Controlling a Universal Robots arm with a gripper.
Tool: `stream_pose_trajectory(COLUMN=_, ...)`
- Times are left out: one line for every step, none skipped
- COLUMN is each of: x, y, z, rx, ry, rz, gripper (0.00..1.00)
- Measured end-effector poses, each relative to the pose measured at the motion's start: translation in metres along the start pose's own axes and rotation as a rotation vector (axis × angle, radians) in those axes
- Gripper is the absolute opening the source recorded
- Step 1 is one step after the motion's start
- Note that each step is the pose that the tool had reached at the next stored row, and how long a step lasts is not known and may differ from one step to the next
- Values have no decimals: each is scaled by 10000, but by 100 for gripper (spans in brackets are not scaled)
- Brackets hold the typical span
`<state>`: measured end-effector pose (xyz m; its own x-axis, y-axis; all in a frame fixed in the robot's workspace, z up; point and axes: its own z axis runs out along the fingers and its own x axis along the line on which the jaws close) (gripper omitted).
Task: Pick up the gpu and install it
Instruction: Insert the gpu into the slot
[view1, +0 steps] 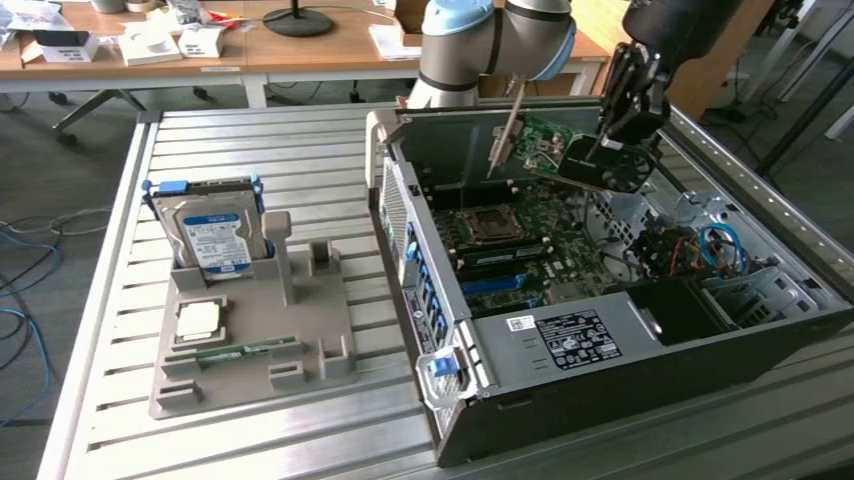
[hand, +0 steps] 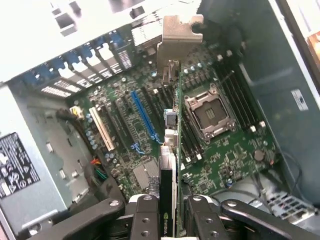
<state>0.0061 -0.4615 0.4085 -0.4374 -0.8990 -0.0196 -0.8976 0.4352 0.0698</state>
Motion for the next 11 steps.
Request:
stream_pose_trajectory(x=0, y=0, z=2, rx=-4, ry=13, rz=-179, gripper=26)
stream_pose_trajectory(x=0, y=0, z=4, rx=-7, ry=26, rz=-369, gripper=26)
stream_pose_trajectory(x=0, y=-1, z=6, rx=-11, ry=38, rz=-549, gripper=26)
stream_pose_trajectory(x=0, y=-1, z=8, rx=-14, ry=51, rz=-728, gripper=26)
stream_pose_trajectory(x=0, y=-1, z=11, rx=-18, ry=63, rz=-907, gripper=26)
stream_pose_trajectory(x=0, y=-1, z=13, rx=-21, ry=76, rz=-1087, gripper=26)
stream_pose_trajectory(x=0, y=-1, z=15, rx=-25, ry=89, rz=-1266, gripper=26)
stream_pose_trajectory(x=0, y=-1, z=17, rx=-29, ry=102, rz=-1457, gripper=26)
stream_pose_trajectory(x=1, y=-1, z=19, rx=-32, ry=115, rz=-1636, gripper=26)
stream_pose_trajectory(x=1, y=-1, z=21, rx=-35, ry=127, rz=-1815, gripper=26)
stream_pose_trajectory(x=1, y=-2, z=23, rx=-39, ry=140, rz=-1995, gripper=26)
